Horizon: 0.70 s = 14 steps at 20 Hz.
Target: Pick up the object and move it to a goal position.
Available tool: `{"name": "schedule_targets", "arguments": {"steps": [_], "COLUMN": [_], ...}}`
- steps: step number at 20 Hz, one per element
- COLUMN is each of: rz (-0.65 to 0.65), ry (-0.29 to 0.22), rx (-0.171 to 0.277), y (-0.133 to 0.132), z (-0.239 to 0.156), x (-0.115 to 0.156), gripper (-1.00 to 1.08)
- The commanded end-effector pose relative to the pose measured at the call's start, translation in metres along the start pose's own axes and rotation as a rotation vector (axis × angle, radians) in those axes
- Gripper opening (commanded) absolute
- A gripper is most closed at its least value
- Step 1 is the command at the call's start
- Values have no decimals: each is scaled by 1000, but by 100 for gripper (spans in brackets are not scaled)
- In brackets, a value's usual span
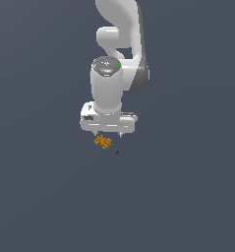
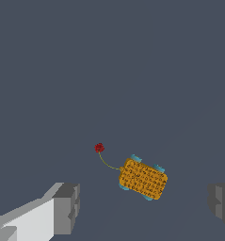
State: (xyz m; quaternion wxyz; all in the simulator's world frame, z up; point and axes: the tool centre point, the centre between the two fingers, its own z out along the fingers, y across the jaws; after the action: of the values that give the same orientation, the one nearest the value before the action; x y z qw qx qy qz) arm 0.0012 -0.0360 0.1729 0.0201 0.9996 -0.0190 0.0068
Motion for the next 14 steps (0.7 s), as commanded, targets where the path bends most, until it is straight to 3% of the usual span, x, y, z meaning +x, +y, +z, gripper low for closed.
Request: {"name": "schedule_targets", "arguments": {"steps": [1,14], "rz": [0,-10], "ry": [0,5], "rx": [0,26], "y": [0,-9], "z": [0,-12], "x": [0,4], "gripper": [100,100]}}
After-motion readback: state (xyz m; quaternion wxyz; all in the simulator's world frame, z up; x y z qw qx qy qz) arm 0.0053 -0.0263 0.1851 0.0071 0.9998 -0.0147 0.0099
